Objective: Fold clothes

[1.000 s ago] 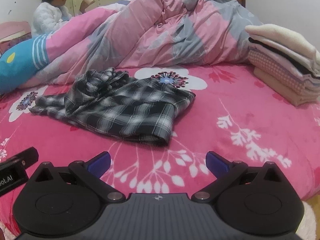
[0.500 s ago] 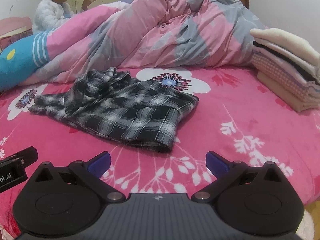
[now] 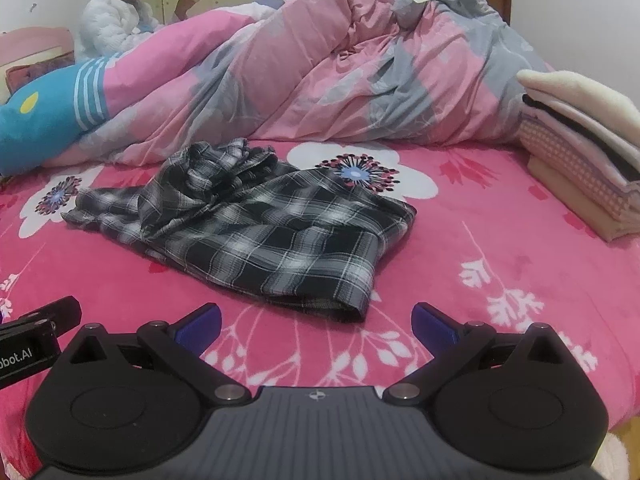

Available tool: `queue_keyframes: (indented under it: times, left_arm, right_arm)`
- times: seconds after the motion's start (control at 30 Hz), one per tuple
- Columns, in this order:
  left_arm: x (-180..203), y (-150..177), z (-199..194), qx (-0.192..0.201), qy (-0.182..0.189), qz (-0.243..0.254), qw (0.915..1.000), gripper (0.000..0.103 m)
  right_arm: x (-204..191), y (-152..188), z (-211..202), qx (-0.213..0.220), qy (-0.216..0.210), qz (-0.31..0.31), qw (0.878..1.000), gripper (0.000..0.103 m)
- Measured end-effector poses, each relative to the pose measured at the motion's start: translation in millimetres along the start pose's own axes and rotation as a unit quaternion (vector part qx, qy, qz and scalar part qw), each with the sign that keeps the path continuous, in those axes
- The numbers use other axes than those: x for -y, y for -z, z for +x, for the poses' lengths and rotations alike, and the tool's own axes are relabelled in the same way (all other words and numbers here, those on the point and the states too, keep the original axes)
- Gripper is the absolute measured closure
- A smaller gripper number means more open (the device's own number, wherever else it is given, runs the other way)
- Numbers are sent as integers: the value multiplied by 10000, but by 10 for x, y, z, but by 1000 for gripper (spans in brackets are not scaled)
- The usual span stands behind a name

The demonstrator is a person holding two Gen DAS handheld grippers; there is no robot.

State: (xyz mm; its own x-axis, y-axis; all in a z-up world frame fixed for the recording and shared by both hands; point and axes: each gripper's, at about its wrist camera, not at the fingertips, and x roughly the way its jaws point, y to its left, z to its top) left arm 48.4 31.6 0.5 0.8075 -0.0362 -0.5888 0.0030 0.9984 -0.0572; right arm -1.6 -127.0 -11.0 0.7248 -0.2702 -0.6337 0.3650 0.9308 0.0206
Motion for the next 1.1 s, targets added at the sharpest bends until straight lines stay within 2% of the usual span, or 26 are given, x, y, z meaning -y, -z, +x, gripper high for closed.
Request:
queue_keyframes:
  times: [0.3, 0.53, 1.1]
  left_arm:
    - [-45, -41, 62, -140, -34, 32, 9999, 0]
    - [-75, -33, 76, -217, 80, -67, 9997, 0]
    - [-49, -15, -52, -146, 107, 34, 9998, 0]
  right_arm:
    - [-40, -71, 45, -14, -69, -14, 10000, 0]
    - [-38, -73, 55, -90, 13, 29, 10000, 0]
    - [5, 12, 6, -192, 70, 135, 9997, 0]
